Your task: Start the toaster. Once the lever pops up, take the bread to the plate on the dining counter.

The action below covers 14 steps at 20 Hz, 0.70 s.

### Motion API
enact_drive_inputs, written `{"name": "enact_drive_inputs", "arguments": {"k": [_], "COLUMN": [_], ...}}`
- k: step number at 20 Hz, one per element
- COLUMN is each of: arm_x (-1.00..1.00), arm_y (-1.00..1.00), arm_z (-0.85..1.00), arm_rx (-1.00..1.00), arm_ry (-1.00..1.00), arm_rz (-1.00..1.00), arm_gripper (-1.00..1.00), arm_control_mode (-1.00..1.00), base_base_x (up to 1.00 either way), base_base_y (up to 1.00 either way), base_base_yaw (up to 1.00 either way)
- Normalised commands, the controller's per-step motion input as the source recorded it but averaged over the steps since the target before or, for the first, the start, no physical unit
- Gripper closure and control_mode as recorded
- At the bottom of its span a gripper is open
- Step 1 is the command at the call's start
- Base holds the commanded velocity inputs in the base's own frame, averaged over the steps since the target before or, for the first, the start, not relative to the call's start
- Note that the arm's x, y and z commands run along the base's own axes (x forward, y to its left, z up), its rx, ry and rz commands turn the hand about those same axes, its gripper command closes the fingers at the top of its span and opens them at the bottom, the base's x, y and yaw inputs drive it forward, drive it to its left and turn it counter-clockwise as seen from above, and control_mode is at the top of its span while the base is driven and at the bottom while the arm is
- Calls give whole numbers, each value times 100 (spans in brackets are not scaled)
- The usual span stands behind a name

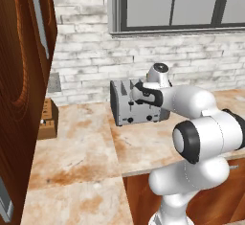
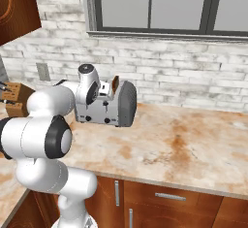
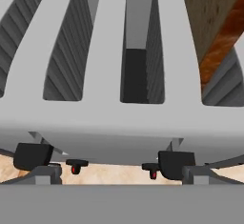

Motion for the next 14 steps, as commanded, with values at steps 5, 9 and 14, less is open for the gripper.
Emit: {"name": "enact_drive_inputs", "arguments": {"k": [5, 9, 14], "arm_x": [0, 0, 0], "arm_y": [0, 0, 0], "arm_z": [-12, -16, -9], "arm_rx": [0, 0, 0], "arm_ry": [-2, 0, 0], "arm_rz": [0, 0, 0], "arm_gripper": [-100, -100, -100], "arm_control_mode": [-100, -100, -100], "base_base_x": [0, 0, 0], "base_base_y": [0, 0, 0], "base_base_yaw": [0, 0, 0]}}
